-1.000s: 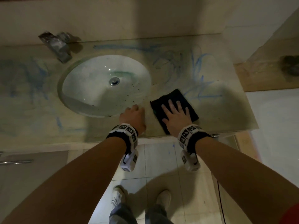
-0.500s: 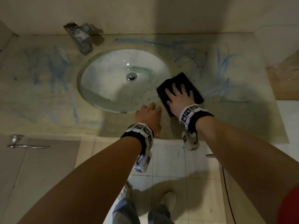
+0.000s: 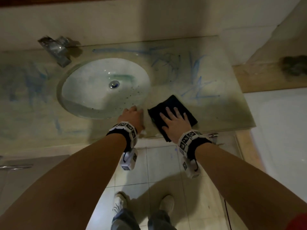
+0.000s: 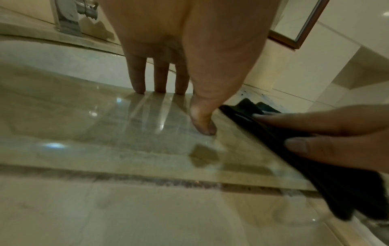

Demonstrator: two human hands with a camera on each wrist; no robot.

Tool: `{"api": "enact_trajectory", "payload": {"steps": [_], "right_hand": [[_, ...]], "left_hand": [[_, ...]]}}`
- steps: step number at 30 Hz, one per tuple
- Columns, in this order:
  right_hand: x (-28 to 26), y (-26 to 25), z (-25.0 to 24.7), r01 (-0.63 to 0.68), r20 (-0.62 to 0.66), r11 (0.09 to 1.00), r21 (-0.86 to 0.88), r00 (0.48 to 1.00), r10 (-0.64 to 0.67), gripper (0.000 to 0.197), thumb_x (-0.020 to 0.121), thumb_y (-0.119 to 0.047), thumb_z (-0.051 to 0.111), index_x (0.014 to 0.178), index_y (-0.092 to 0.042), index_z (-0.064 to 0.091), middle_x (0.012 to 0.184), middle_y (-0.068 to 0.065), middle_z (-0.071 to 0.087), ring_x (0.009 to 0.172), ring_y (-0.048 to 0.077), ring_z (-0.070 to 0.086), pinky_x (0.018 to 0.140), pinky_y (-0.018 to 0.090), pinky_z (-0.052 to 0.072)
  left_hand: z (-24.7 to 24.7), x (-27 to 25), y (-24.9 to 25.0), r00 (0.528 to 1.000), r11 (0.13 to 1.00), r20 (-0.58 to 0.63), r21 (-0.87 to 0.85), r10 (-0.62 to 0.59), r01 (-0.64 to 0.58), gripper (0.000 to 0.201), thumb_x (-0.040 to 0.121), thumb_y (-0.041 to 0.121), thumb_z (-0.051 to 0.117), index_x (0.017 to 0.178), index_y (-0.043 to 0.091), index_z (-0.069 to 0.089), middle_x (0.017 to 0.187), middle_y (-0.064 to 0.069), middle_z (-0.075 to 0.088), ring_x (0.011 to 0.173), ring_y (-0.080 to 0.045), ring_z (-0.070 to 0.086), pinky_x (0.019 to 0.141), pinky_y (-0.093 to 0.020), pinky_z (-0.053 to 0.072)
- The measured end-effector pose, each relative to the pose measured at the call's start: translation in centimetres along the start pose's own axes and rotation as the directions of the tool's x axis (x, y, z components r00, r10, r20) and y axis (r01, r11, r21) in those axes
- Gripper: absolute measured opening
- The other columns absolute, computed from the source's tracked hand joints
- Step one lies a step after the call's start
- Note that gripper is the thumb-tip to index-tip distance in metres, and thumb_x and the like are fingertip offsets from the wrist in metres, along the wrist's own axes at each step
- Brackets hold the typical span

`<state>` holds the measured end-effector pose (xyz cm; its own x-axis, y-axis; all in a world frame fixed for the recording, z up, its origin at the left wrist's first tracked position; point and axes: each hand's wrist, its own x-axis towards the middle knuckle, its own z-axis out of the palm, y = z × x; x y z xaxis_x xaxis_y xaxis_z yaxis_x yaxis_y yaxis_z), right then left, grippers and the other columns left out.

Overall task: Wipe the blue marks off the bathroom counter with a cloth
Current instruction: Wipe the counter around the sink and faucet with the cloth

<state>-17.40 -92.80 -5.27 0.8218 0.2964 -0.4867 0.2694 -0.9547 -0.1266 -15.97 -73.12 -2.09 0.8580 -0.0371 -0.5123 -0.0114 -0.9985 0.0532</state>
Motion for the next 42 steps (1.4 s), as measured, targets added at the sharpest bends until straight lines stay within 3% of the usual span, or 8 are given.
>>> {"api": "enact_trajectory", "payload": {"steps": [7, 16, 22, 27, 32, 42], "right_hand": [[-0.8, 1.9, -0.2, -0.091, 0.034, 0.995, 0.047, 0.995, 0.09, 0.061, 0.103, -0.047, 0.029, 0.153, -0.042, -0.004, 0.161, -0.01, -0.019, 0.149, 0.025, -0.014, 0.12, 0.053, 0.001], [5.4, 1.3, -3.6, -0.227, 0.032, 0.967, 0.112, 0.974, 0.225, 0.059, 0.104, -0.043, 0.028, 0.153, -0.041, -0.003, 0.162, -0.006, -0.017, 0.149, 0.028, -0.015, 0.119, 0.057, 0.0], [8.1, -0.3, -5.0, -0.234, 0.002, 0.966, 0.106, 0.972, 0.235, 0.058, 0.103, -0.04, 0.029, 0.154, -0.037, 0.0, 0.163, -0.004, -0.011, 0.149, 0.032, -0.012, 0.117, 0.06, 0.002], [5.2, -3.3, -3.1, -0.107, -0.002, 0.994, 0.008, 0.994, 0.107, 0.058, 0.103, -0.042, 0.029, 0.153, -0.04, 0.002, 0.163, -0.005, -0.009, 0.149, 0.032, -0.009, 0.118, 0.059, 0.004], [2.8, -3.8, -1.2, -0.112, 0.03, 0.994, 0.019, 0.993, 0.111, 0.059, 0.102, -0.047, 0.029, 0.153, -0.042, -0.002, 0.163, -0.007, -0.014, 0.149, 0.027, -0.012, 0.119, 0.055, 0.001], [6.9, -2.1, -4.2, -0.173, 0.063, 0.981, 0.094, 0.984, 0.167, 0.06, 0.102, -0.046, 0.031, 0.153, -0.044, -0.001, 0.162, -0.006, -0.016, 0.149, 0.03, -0.013, 0.119, 0.056, 0.001]], "left_hand": [[0.2, 0.3, -0.2, 1.0, 1.0, -0.009, -0.008, 0.007, -0.007, 0.076, 0.076, 0.041, 0.077, 0.14, 0.024, 0.038, 0.144, -0.007, 0.036, 0.125, -0.038, 0.039, 0.097, -0.049, 0.046], [0.3, 1.3, -0.8, 0.999, 0.999, -0.005, 0.017, 0.031, -0.031, 0.069, 0.073, 0.042, 0.076, 0.131, 0.024, 0.043, 0.133, -0.005, 0.041, 0.117, -0.034, 0.044, 0.087, -0.048, 0.046], [0.6, 1.7, -1.0, 0.998, 0.998, -0.023, 0.029, 0.057, -0.056, 0.068, 0.073, 0.041, 0.074, 0.131, 0.025, 0.042, 0.128, -0.005, 0.041, 0.113, -0.033, 0.045, 0.086, -0.048, 0.046], [0.0, 1.4, -0.9, 0.998, 0.997, -0.031, 0.036, 0.063, -0.062, 0.064, 0.07, 0.04, 0.072, 0.128, 0.024, 0.048, 0.123, -0.004, 0.044, 0.111, -0.031, 0.046, 0.086, -0.046, 0.046], [-0.6, 1.4, -0.5, 0.998, 0.995, -0.003, 0.087, 0.059, -0.058, 0.06, 0.07, 0.043, 0.072, 0.125, 0.028, 0.055, 0.12, -0.002, 0.046, 0.111, -0.03, 0.049, 0.091, -0.047, 0.043], [0.2, 1.4, -0.6, 0.999, 0.996, -0.021, 0.075, 0.046, -0.045, 0.07, 0.072, 0.046, 0.071, 0.133, 0.026, 0.041, 0.126, -0.004, 0.042, 0.114, -0.032, 0.046, 0.092, -0.05, 0.04]]}}
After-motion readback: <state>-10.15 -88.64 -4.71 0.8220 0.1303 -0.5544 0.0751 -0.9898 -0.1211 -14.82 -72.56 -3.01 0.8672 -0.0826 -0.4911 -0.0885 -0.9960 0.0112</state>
